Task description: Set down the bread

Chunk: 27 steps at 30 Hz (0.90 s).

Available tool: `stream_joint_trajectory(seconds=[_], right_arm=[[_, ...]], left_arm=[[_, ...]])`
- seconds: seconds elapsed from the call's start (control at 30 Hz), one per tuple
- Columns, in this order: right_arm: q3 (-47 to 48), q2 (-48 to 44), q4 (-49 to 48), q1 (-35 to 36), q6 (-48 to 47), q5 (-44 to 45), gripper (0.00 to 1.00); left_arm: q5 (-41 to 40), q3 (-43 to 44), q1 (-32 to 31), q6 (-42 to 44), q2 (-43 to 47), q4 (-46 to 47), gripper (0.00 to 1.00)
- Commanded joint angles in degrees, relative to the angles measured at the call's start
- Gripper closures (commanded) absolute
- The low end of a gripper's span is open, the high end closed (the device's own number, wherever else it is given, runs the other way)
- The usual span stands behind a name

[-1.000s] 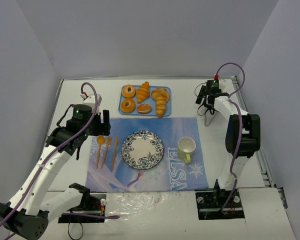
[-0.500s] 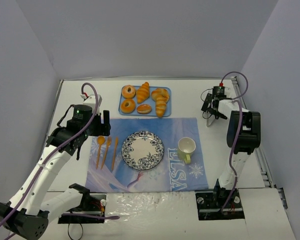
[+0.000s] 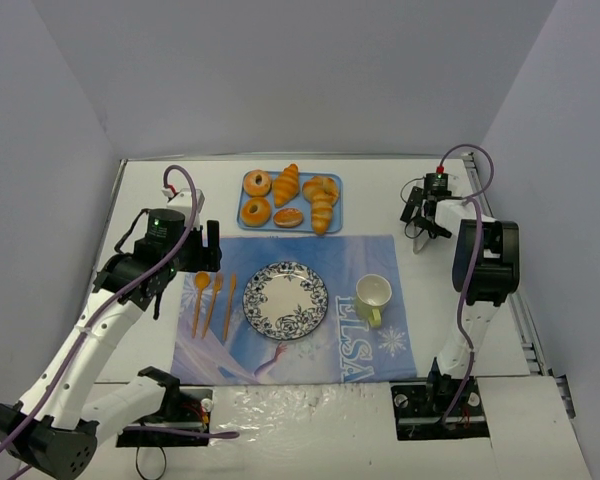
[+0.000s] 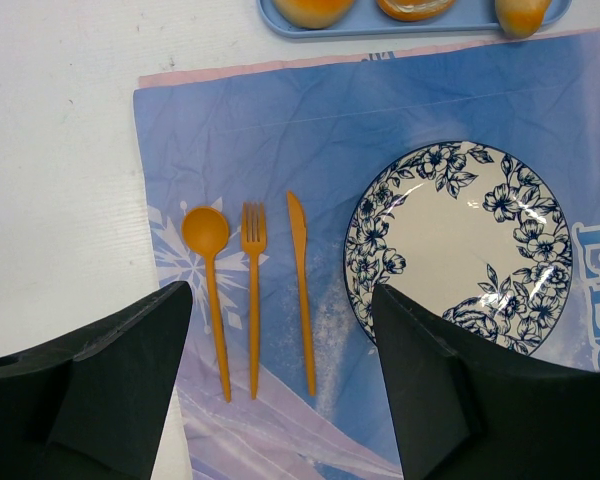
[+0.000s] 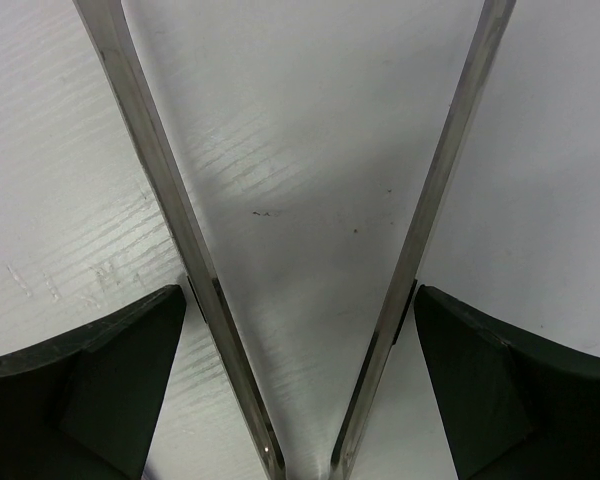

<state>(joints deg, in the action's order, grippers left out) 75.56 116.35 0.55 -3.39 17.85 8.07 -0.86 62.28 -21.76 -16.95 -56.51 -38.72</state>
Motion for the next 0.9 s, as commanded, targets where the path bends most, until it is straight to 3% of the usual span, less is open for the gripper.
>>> stream_joint_trajectory(seconds=[0.0, 0.23, 0.4, 0.87], right_arm=[[1.4, 2.0, 0.1, -0.6, 0.5, -2.1, 0.12], [1.3, 2.2, -1.6, -0.7, 0.6, -5.5, 0.48], [0.4, -0.3, -1.3, -0.6, 1.1, -4.8, 0.62], [-0.8, -20.7, 4.4, 5.0, 0.6, 0.6, 0.61]], left_arm=[[0.0, 1.6, -0.4, -0.1, 0.2, 2.2, 0.31], [0.1, 1.6, -0.4, -0.1, 0.3, 2.2, 0.31], [0.1, 1.6, -0.4, -0.2, 0.2, 2.3, 0.31], [-0.1, 1.6, -0.3, -0.2, -0.2, 2.2, 0.31]])
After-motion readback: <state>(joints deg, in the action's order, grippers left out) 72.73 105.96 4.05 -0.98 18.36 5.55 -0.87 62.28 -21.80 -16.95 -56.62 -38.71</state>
